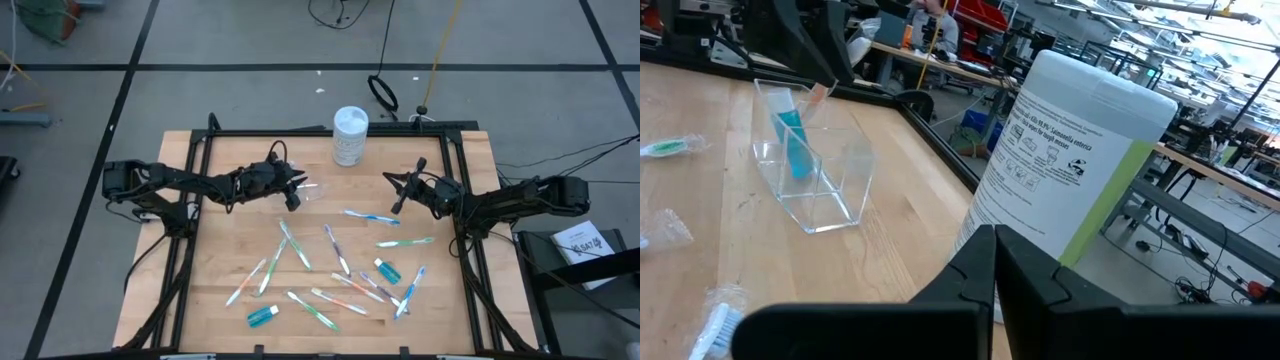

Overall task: Pick & Place toothbrushing station
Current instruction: Put the blue mouthwash bottle into the transparent organizer

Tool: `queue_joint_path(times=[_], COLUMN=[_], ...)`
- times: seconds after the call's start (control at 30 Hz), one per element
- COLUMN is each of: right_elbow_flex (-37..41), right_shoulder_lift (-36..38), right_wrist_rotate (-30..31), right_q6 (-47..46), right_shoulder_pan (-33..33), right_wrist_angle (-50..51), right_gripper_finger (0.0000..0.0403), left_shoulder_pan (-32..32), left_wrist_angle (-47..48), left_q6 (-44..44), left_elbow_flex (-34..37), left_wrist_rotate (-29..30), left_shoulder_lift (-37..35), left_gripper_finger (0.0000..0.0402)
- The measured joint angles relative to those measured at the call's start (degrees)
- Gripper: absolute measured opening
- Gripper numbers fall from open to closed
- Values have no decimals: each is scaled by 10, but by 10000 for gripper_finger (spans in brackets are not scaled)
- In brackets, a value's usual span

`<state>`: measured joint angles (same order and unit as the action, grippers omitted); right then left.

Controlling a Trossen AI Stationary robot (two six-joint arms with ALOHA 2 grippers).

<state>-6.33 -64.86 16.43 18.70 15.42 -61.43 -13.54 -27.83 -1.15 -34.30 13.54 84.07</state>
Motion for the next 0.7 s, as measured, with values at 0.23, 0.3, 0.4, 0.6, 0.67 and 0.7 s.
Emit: queue_joint_path(times=[0.23, 0.3, 0.4, 0.6, 0.67, 0.7], right_elbow_flex=[0, 0, 0, 0, 0, 0], right_shoulder_lift=[0, 0, 0, 0, 0, 0], right_wrist_rotate=[0, 0, 0, 0, 0, 0], right_q6=[0, 0, 0, 0, 0, 0], right_shoulder_pan=[0, 0, 0, 0, 0, 0], right_wrist_angle=[0, 0, 0, 0, 0, 0], right_gripper_finger=[2, 2, 2, 2, 2, 2], left_shoulder_pan=[5, 9, 18, 52, 64, 69], left_wrist_angle=[9, 29, 55, 130, 195, 234], left_q6=[-3, -28, -68, -91, -91, -91], left_elbow_flex=[0, 0, 0, 0, 0, 0], left_wrist_rotate=[-35, -45, -45, -3, 16, 16], left_shoulder_lift=[0, -6, -22, -93, -121, -135], left_gripper_finger=[103, 104, 104, 104, 104, 104])
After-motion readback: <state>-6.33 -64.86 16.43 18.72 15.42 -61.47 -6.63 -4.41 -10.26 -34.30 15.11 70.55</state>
